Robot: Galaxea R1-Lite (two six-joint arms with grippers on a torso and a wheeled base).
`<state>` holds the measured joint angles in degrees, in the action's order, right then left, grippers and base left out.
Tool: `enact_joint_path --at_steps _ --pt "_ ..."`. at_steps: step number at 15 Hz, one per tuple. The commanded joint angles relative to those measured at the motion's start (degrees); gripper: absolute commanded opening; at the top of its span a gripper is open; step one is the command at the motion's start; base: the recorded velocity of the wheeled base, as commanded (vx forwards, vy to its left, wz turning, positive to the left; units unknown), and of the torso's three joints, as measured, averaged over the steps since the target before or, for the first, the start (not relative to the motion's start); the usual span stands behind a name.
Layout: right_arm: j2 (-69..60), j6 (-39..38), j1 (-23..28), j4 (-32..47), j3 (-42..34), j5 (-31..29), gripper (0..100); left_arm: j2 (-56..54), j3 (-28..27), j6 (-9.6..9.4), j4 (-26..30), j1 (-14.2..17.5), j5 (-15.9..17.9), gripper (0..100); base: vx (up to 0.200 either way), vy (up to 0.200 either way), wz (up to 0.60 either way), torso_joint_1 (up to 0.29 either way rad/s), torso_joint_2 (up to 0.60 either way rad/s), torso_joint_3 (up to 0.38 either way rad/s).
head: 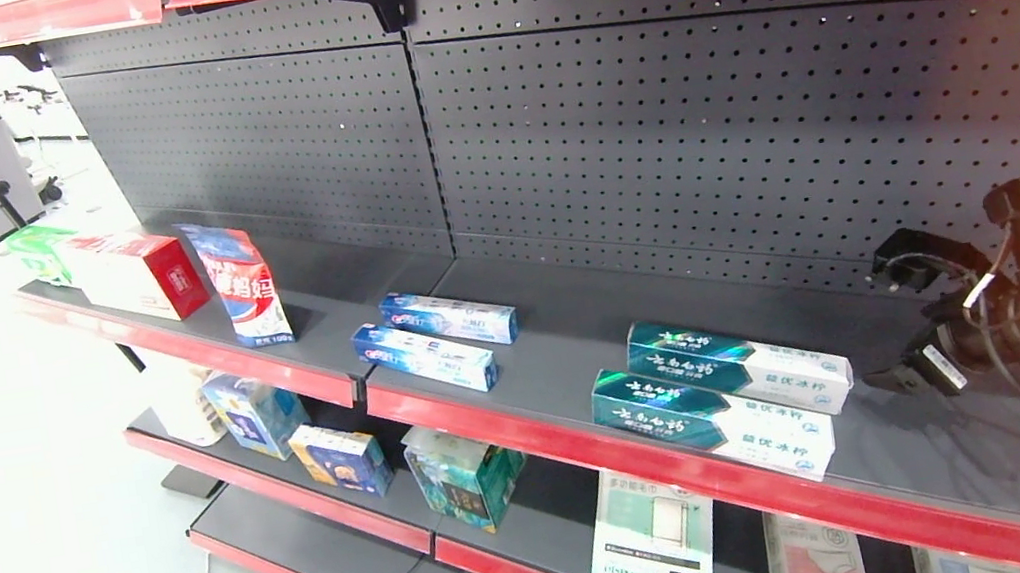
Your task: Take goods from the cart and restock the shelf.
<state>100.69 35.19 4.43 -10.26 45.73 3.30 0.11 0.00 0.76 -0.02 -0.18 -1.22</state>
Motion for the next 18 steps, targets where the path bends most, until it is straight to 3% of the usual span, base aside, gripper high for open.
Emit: enact_joint_path --at_steps 1,5,7,12,14,18 --pt "-3.9 -2.1 1.0 0.0 -1.3 0.0 100 0.1 0.0 0.04 0.0 0.0 0.0 100 0.000 0.000 0.00 0.000 0.00 0.000" --pt "-11.8 -8.6 2.3 -0.1 -6.3 -0.1 100 0.0 0.0 0.04 -0.1 0.0 0.0 100 0.000 0.000 0.00 0.000 0.00 0.000" --pt "-19.5 -17.1 1.8 -0.1 -10.2 -2.7 100 0.0 0.0 0.04 -0.1 0.0 0.0 100 0.000 0.000 0.00 0.000 0.00 0.000" --pt "-44.4 -27.7 2.0 -0.1 -22.7 -2.5 100 0.1 0.0 0.04 0.0 0.0 0.0 100 0.000 0.000 0.00 0.000 0.00 0.000" --pt "-62.2 -28.8 1.3 1.0 -28.8 -4.2 100 0.1 0.0 0.04 -0.1 0.0 0.0 100 0.000 0.000 0.00 0.000 0.00 0.000" --pt "-82.8 -29.0 1.6 14.7 -30.6 -3.8 100 0.1 0.0 0.04 0.0 0.0 0.0 100 0.000 0.000 0.00 0.000 0.00 0.000"
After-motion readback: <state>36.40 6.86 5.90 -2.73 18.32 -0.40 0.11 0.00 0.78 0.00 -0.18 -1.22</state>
